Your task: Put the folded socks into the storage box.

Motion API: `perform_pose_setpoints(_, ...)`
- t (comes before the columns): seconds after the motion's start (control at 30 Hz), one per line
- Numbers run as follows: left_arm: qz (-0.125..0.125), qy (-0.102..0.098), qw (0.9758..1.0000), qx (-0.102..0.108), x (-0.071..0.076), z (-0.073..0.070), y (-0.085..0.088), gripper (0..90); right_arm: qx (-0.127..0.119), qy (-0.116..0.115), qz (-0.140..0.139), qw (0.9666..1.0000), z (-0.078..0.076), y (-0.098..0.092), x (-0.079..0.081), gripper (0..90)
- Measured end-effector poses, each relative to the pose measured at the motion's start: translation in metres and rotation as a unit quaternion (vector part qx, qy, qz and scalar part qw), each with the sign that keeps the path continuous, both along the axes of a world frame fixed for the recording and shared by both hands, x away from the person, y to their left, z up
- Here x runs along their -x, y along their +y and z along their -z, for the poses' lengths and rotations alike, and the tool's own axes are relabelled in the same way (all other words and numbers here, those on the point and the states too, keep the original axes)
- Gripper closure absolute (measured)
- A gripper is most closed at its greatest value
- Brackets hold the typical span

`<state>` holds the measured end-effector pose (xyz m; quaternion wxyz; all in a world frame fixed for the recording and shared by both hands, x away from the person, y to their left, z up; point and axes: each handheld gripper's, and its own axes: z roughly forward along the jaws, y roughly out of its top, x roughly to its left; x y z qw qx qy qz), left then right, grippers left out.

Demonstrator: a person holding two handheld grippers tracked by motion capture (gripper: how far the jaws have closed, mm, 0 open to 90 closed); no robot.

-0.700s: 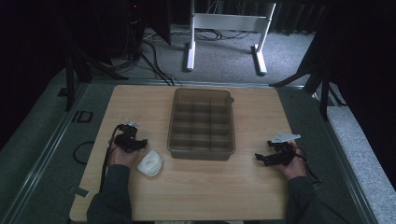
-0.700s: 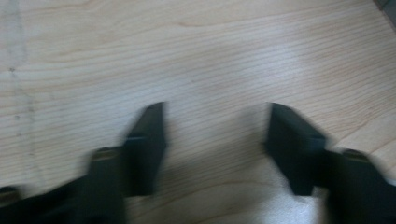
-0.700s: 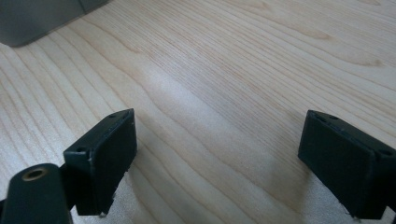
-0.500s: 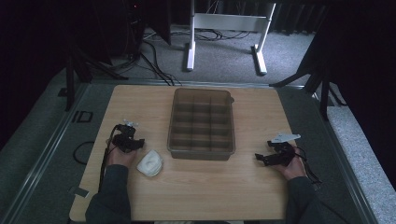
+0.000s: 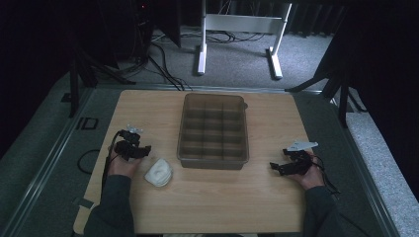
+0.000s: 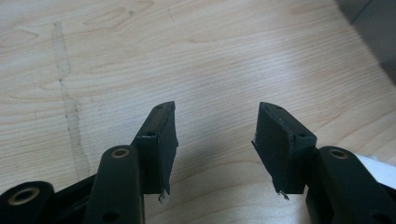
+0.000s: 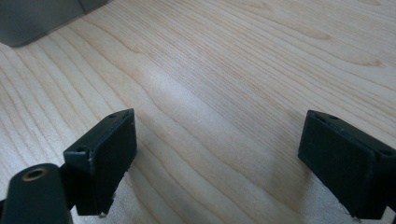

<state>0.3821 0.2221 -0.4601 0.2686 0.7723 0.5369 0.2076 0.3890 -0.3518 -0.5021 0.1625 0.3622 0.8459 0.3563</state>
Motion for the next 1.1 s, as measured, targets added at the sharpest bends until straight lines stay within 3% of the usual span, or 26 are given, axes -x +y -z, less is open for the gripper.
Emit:
perform_pose_setpoints(0.1, 0.008, -0.013, 0.9999, -0.006, 0.006, -0.006, -0.002, 54.8, 0.0, 0.0, 0.002, 1.0, 0.0, 0.0, 0.001, 11.1)
perform_pose_setpoints(0.33, 0.026, -0.009, 0.9996, 0.006, 0.011, -0.016, -0.005, 59.9, -0.001, -0.001, 0.005, 1.0, 0.0, 0.001, 0.001, 11.2)
perform_pose_setpoints(0.77, 0.052, -0.022, 0.9984, 0.001, 0.028, -0.038, -0.015, 56.5, -0.001, 0.0, 0.01, 1.0, 0.0, 0.0, 0.002, 11.3)
perform_pose_setpoints(1.1, 0.064, -0.029, 0.9975, 0.005, 0.038, -0.048, -0.021, 55.2, -0.001, 0.0, 0.01, 0.9999, 0.0, 0.0, 0.002, 11.3)
